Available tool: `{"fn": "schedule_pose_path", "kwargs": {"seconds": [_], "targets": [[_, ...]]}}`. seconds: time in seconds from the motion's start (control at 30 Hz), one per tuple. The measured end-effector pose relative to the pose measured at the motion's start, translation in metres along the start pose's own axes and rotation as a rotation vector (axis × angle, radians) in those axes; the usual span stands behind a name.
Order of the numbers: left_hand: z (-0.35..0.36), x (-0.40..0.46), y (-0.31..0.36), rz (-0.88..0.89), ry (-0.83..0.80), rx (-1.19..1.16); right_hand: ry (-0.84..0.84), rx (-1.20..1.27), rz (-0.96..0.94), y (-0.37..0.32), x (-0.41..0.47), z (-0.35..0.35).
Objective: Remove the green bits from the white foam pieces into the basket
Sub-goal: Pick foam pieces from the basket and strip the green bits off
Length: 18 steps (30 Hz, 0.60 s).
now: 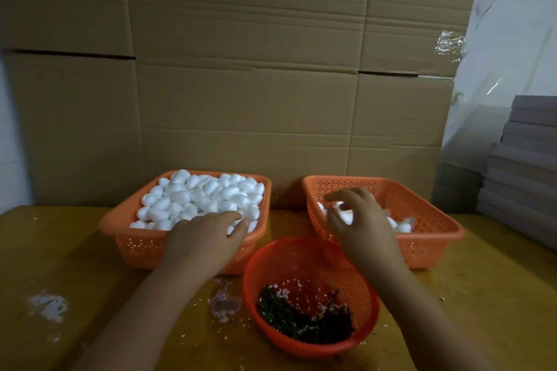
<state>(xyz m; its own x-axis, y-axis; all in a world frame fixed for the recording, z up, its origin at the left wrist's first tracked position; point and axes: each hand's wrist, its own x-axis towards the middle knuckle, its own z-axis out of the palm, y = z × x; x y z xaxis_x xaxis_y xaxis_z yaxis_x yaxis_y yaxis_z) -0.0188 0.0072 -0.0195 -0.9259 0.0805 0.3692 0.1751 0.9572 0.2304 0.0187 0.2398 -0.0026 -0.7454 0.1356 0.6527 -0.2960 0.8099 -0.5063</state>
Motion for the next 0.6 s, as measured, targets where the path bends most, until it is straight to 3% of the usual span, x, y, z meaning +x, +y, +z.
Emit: {"fn": "schedule_pose_path", "kwargs": {"seconds": [0.2, 0.37, 0.6], "targets": [[0.004, -0.007, 0.003, 0.182, 0.008, 0.028, -0.503, -0.07, -0.223, -0.024, -0.021, 0.022], [0.008, -0.01, 0.008, 0.293, 0.021, 0.041, -0.803, -0.127, -0.263, -0.028, -0.034, 0.031], [0.006, -0.01, 0.011, 0.313, 0.025, -0.016, -0.834, -0.203, -0.259, -0.026, -0.037, 0.036]]}}
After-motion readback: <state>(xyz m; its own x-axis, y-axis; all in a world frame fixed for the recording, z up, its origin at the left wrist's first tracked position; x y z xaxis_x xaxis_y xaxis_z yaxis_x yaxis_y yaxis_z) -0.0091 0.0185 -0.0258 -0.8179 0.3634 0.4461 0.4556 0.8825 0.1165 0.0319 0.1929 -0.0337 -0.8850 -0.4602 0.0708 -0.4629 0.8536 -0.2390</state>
